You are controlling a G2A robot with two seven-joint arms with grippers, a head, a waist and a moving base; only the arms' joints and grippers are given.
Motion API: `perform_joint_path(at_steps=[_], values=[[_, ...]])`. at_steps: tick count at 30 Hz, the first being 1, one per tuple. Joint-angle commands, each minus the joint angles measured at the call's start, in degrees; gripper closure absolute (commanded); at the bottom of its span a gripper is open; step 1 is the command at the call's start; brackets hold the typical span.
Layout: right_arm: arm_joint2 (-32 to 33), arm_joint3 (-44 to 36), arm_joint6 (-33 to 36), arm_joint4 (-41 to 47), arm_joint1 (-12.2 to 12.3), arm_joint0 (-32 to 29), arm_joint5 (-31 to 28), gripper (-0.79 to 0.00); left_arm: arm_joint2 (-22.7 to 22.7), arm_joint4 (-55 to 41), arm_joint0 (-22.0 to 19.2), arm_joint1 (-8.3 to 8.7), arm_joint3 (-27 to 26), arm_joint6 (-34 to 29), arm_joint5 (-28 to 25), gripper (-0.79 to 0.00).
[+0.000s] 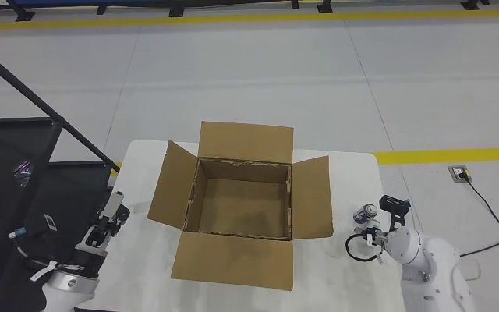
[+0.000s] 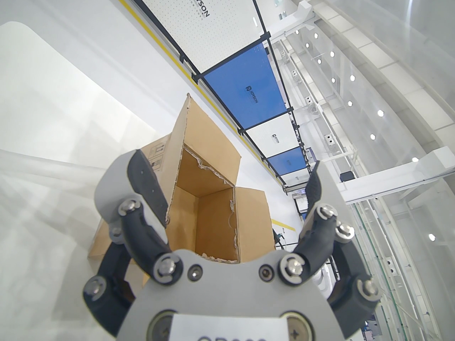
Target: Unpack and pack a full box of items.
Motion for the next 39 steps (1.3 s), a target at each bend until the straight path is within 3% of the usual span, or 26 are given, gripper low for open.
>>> perform_joint_path(at_steps=[1,14,16,22,26,31,33,37,39], values=[[-0.09,1.14,-1.12,-0.12,-0.01,0.13,0.72,-0.705,0.0,0.0,0.0,0.0,0.0,0.0,0.0,-0.785],[-1.39,6.67,-3.01,0.56,0.02,2.86,1.28,-0.496,0.0,0.0,0.0,0.0,0.0,0.0,0.0,-0.785],[-1.49,7.46,-3.16,0.56,0.05,3.33,1.36,-0.403,0.0,0.0,0.0,0.0,0.0,0.0,0.0,-0.785],[-1.93,9.57,-3.88,-0.26,0.11,4.31,2.52,-0.406,0.0,0.0,0.0,0.0,0.0,0.0,0.0,-0.785],[-2.44,11.27,-4.16,-0.64,0.11,5.23,2.89,-0.449,0.0,0.0,0.0,0.0,0.0,0.0,0.0,-0.785],[-2.73,13.22,-4.43,-0.48,0.15,6.38,2.73,-0.425,0.0,0.0,0.0,0.0,0.0,0.0,0.0,-0.785],[-2.78,13.77,-4.44,-0.38,0.18,6.72,2.62,-0.382,0.0,0.0,0.0,0.0,0.0,0.0,0.0,-0.785],[-2.48,14.19,-4.44,-0.17,0.3,7.04,2.39,-0.219,0.0,0.0,0.0,0.0,0.0,0.0,0.0,-0.785],[-1.86,13.78,-4.59,-0.06,0.42,6.9,2.57,-0.095,0.0,0.0,0.0,0.0,0.0,0.0,0.0,-0.785]])
